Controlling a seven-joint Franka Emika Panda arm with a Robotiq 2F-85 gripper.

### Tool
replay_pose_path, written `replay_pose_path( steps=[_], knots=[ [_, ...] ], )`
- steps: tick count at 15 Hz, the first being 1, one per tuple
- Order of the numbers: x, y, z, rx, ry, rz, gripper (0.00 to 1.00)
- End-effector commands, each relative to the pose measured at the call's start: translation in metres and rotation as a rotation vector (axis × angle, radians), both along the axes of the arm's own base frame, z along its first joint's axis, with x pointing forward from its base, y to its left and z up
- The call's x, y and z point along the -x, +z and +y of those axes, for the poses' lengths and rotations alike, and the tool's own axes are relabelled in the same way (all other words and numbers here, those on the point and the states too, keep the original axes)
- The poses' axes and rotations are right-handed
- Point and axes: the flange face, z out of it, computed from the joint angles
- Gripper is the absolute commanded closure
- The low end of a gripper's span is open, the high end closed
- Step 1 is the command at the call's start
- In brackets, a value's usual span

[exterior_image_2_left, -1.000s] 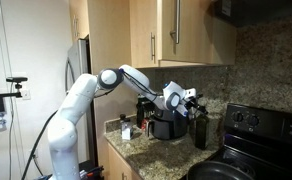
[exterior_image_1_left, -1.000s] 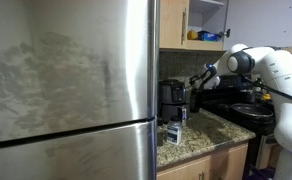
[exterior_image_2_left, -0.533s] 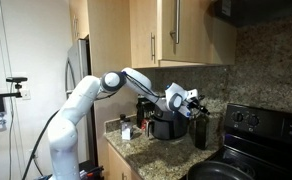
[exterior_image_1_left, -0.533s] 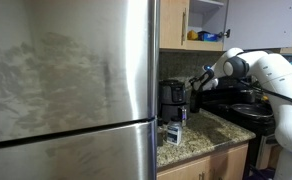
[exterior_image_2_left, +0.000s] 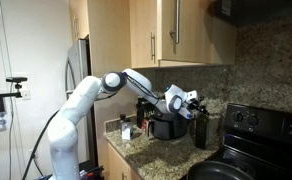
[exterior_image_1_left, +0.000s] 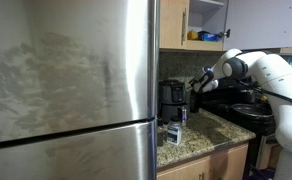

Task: Move the bottle that is near the stove to the left of the air fryer

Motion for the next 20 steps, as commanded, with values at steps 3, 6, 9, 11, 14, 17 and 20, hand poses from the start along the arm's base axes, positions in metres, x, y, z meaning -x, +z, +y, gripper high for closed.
replay_pose_path(
  steps=[3,6,9,11,14,17,20],
  knots=[
    [0.035,0.005,0.010,-0.020,0.014,-0.002,0.89],
    [0.059,0.012,0.018,-0.051,0.024,-0.001,0.89],
    [0.080,0.014,0.021,-0.073,0.022,0.012,0.89],
    [0.095,0.011,0.023,-0.083,0.025,0.028,0.89],
    [0.123,0.004,0.031,-0.081,0.057,0.054,0.89],
    [0.153,0.001,0.036,-0.070,0.094,0.076,0.89],
    [0.182,-0.001,0.043,-0.073,0.124,0.125,0.89]
  ],
)
